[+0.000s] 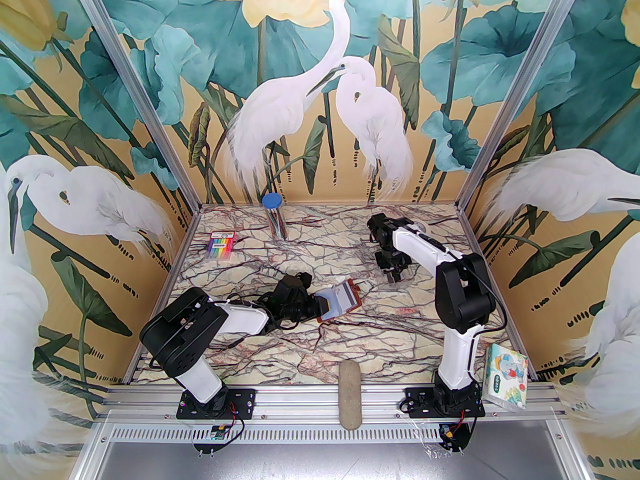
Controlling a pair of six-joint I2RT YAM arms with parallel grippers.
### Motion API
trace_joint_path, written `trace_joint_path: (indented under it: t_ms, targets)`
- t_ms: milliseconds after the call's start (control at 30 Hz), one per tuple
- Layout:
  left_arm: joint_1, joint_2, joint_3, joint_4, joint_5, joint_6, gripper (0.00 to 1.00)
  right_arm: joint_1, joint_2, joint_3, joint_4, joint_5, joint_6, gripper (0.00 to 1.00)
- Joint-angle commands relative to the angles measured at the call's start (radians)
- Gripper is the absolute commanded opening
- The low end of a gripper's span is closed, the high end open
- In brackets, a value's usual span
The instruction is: Put the credit cards into the card holder
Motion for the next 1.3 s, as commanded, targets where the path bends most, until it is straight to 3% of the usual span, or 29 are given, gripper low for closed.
trace_joint_path:
  t_ms: [0,833,1267]
  targets:
    - [0.003,0.044,-0.019,-0.059,-0.011,-0.004,0.35,0.016,0.017,0.019,-0.026,-0.052,-0.008,0.32]
    - [0.004,0.048,-0.015,-0.060,-0.009,-0.002,0.35,0.044,0.036,0.054,-0.044,-0.050,-0.014,0.32]
    - [0.004,0.047,-0.018,-0.055,-0.007,-0.003,0.35,0.018,0.025,0.019,0.009,-0.075,0.008,0.14]
